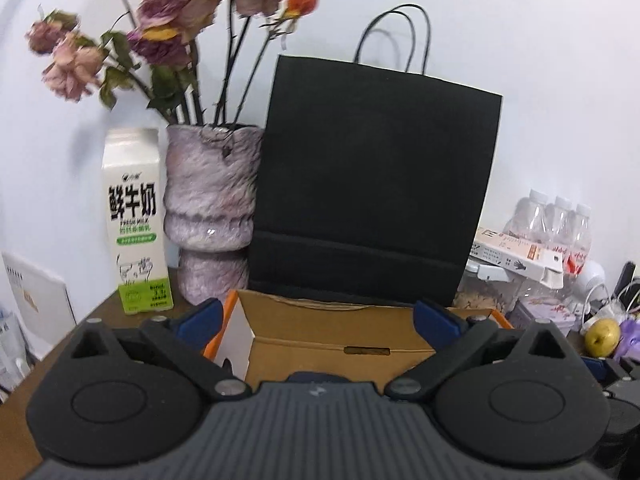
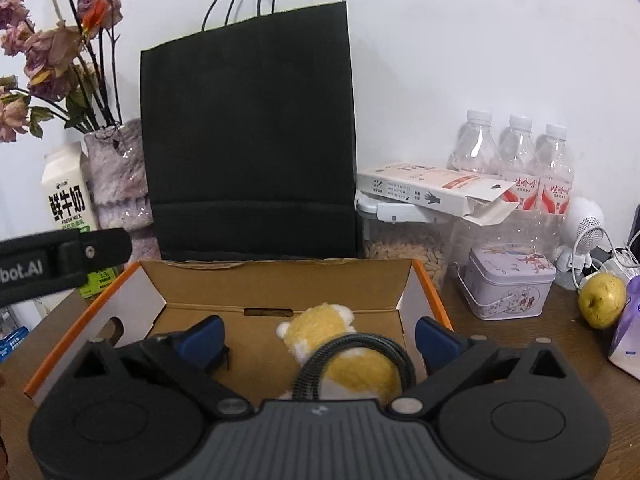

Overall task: Organize objects
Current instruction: 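Lower the glasses case into the box with the left tool while the right tool lowers the cable, then open both tools in the box and withdraw them over the table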

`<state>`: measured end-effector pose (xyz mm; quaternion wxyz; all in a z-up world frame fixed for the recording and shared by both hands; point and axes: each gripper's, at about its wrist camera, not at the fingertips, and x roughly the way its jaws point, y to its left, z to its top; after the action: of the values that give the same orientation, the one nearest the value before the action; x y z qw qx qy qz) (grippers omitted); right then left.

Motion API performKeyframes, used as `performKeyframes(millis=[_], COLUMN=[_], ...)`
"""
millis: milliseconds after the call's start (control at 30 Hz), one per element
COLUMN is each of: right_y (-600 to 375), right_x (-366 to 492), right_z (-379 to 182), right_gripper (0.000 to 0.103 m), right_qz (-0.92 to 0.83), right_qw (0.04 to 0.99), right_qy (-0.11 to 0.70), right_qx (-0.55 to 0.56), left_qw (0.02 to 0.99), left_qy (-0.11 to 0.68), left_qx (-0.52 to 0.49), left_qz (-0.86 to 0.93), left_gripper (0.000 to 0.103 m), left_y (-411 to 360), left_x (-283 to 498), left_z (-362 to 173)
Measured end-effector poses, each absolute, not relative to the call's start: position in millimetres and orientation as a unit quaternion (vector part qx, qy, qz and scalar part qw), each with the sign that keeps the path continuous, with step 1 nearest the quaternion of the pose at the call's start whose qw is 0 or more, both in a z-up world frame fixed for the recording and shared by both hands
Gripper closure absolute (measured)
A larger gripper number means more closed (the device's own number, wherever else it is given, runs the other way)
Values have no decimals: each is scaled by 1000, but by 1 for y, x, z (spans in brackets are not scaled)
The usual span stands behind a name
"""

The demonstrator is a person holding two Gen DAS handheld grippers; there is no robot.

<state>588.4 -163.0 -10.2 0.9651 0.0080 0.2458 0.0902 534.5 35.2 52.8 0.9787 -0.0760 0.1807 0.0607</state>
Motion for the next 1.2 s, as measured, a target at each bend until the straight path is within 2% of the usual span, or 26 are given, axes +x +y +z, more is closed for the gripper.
performKeyframes(millis=[267, 667, 1200], right_y=[-161, -169, -186], right_x=[565, 485, 346], right_z=[6, 22, -16], right_gripper=[1, 0, 0], right_qz=[100, 110, 145], right_qw=[968, 975, 982], right_qy=[228, 189, 113], right_qx=[-1, -29, -48], left_qw=[981, 986, 988], left_qy=[166, 142, 145], left_qx=[-85, -76, -38], left_qz=[54, 32, 27], left_gripper=[0, 0, 0], left_y=[39, 41, 48], left_x=[504, 420, 313], left_z=[65, 71, 25])
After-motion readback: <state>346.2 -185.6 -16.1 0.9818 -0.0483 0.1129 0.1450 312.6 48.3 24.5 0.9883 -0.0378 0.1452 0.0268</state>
